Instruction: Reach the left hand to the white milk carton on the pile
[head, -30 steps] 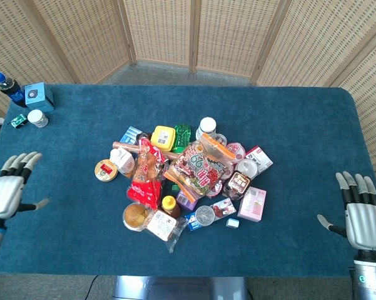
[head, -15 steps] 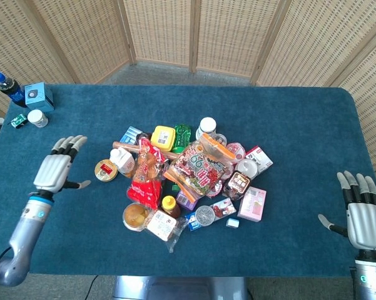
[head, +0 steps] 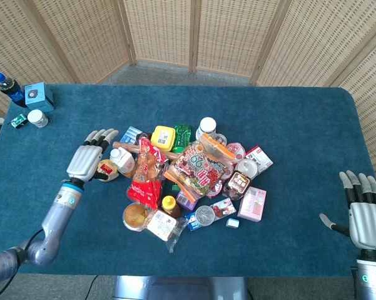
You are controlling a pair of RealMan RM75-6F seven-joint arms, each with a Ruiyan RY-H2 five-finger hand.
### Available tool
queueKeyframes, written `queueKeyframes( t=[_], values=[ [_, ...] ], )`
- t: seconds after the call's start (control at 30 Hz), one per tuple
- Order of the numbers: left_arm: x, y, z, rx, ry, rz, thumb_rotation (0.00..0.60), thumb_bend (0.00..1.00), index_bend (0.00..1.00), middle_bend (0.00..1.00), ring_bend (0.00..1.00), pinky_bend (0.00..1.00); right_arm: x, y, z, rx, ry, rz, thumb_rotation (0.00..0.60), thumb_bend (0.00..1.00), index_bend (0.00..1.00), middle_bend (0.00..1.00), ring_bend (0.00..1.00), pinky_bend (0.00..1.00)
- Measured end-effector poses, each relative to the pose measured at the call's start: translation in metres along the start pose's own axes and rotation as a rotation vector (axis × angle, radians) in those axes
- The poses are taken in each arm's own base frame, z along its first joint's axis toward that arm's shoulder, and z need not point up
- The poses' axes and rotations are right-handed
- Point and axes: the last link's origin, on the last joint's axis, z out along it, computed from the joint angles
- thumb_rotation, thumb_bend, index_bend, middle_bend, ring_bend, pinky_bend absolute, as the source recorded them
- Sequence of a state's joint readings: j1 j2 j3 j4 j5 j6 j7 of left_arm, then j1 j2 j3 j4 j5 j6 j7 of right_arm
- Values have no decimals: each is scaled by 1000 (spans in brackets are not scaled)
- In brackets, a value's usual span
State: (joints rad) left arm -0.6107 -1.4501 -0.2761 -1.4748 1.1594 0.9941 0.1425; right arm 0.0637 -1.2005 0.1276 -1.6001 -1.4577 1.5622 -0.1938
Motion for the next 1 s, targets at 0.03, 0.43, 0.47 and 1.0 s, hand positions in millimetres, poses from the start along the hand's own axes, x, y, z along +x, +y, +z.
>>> queueKeyframes(
  t=[0.03, 0.43, 0.47, 1.0],
  values=[
    [-2, 2, 2, -4, 0, 2, 600, 15, 0, 0, 0, 4, 0, 0, 0, -1, 1, 1, 495, 0, 0, 0, 0, 0],
    [-20, 8, 17, -1, 14, 3, 600, 15, 351, 471, 441, 571, 3, 2, 1, -9, 6, 14, 496, 0, 0, 0, 0, 0],
    [-22, 9, 18, -1, 17, 7, 600, 16, 384, 509, 484, 593, 3, 2, 1, -9, 6, 16, 494, 0, 0, 0, 0, 0],
    [-8, 21, 14, -38, 122, -17, 600, 24, 478, 683, 655, 639, 6, 2, 0, -10, 9, 29, 494, 0, 0, 0, 0, 0]
  ],
)
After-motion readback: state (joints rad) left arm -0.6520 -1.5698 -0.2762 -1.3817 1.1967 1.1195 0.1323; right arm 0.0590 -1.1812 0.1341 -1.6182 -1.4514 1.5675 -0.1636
